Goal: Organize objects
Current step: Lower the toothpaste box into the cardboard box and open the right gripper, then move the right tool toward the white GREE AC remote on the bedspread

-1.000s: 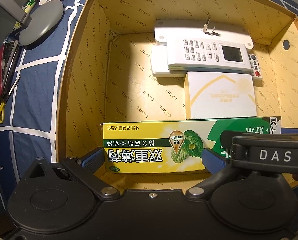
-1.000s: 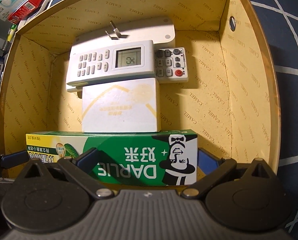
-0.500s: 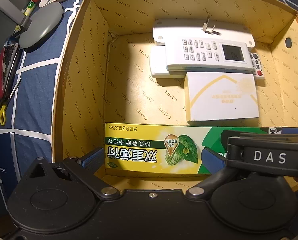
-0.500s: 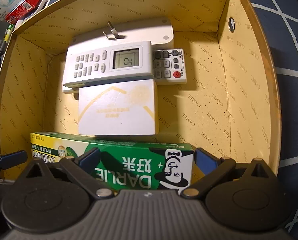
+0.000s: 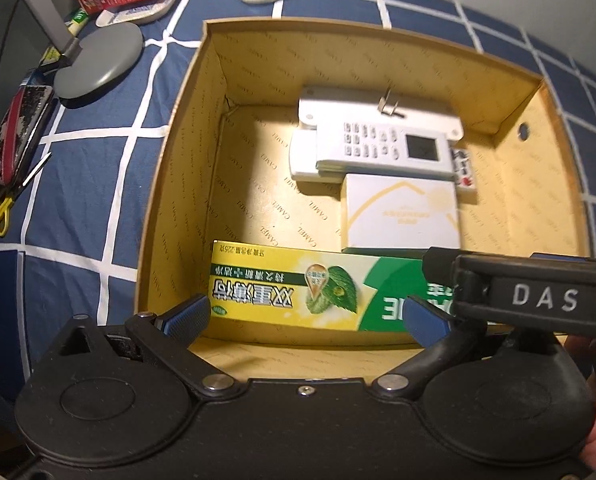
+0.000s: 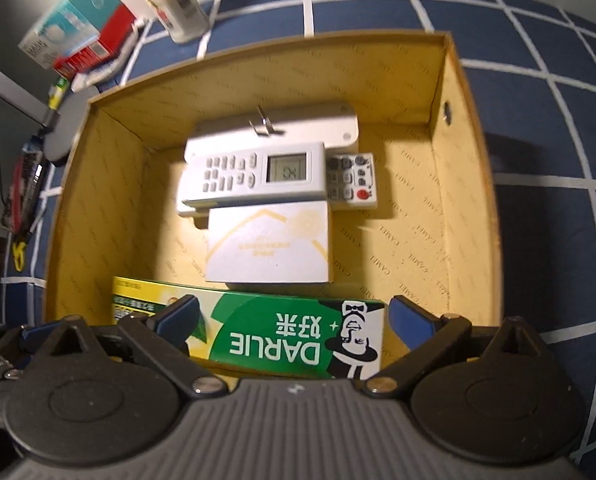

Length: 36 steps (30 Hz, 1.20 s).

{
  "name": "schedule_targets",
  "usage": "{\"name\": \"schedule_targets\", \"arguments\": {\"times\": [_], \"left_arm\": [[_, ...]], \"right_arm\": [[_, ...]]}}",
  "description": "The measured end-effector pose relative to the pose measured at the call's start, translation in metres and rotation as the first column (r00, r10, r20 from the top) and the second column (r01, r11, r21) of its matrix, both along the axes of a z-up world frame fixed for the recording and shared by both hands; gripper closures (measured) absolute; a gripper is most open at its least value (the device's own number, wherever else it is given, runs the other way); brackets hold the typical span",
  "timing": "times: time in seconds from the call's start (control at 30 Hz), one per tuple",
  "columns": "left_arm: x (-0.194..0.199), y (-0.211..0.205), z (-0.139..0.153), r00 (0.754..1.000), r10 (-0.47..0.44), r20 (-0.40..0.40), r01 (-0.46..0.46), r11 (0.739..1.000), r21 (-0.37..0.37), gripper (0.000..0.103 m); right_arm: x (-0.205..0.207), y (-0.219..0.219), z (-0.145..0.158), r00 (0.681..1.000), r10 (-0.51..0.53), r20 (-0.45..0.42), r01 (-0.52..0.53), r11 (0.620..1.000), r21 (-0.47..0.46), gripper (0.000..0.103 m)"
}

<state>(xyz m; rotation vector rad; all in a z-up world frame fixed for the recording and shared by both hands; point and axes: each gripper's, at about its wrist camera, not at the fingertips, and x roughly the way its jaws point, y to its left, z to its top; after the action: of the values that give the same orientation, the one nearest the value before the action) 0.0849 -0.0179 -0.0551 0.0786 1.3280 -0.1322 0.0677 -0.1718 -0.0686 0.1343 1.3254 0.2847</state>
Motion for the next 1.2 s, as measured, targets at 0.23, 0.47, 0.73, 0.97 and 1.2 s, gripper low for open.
{"name": "schedule_targets", "arguments": {"times": [0.23, 0.47, 0.73, 0.97, 1.2], "left_arm": [[-0.025, -0.006, 0.021, 0.999, -0.002, 0.038, 0.003, 0.999, -0.038, 0.0], [-0.047, -0.028, 0.028, 0.998, -0.012, 0.06, 0.016, 0.998, -0.065, 0.0], [-0.075, -0.078, 0.032, 0.995, -0.049, 0.084, 0.054, 0.997, -0.053, 0.0], [-0.112, -0.141, 0.025, 0.997, -0.006, 0.083, 0.009, 0.999, -0.038, 0.0], [-0.148, -0.215, 0.017, 0.997, 0.028, 0.066, -0.026, 0.999, -0.039, 0.0]], "right_arm": [[-0.021, -0.02, 0.028, 0.998, 0.003, 0.066, -0.005, 1.0, 0.023, 0.002], [-0.039, -0.047, 0.041, 0.995, 0.009, 0.101, -0.012, 0.999, 0.033, 0.002], [-0.057, -0.103, 0.044, 0.993, 0.001, 0.12, -0.005, 0.999, 0.033, 0.002], [-0.069, -0.172, 0.037, 0.993, 0.042, 0.114, -0.046, 0.998, 0.034, 0.002], [-0.076, -0.249, 0.037, 0.99, 0.096, 0.108, -0.099, 0.995, 0.021, 0.002]]}}
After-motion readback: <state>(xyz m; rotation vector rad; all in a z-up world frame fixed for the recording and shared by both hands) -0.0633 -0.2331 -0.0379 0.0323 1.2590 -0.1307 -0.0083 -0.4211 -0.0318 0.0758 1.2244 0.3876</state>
